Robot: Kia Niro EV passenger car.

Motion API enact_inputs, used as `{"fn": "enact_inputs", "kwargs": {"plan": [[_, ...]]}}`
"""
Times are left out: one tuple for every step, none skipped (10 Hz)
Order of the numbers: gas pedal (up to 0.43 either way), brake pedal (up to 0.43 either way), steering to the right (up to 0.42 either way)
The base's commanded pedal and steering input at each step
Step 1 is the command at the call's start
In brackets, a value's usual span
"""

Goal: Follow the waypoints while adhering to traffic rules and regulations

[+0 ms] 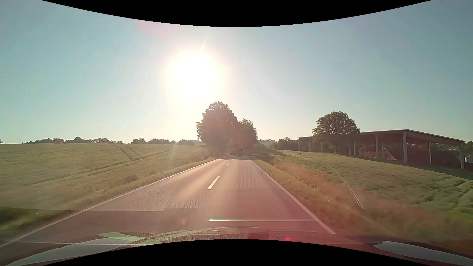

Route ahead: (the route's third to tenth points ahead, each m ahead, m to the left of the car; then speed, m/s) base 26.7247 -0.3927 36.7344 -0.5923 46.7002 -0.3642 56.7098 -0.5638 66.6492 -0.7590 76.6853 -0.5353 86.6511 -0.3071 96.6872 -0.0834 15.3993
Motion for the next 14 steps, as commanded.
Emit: {"fn": "enact_inputs", "kwargs": {"plan": [[0.098,0.0,0.002],[0.098,0.0,0.001],[0.098,0.0,0.002],[0.098,0.0,0.003],[0.098,0.0,0.003],[0.098,0.0,0.003],[0.098,0.0,0.001],[0.098,0.0,-0.001],[0.098,0.0,-0.001],[0.098,0.0,-0.001],[0.098,0.0,-0.001],[0.098,0.0,-0.001],[0.098,0.0,-0.002],[0.098,0.0,-0.002]]}}
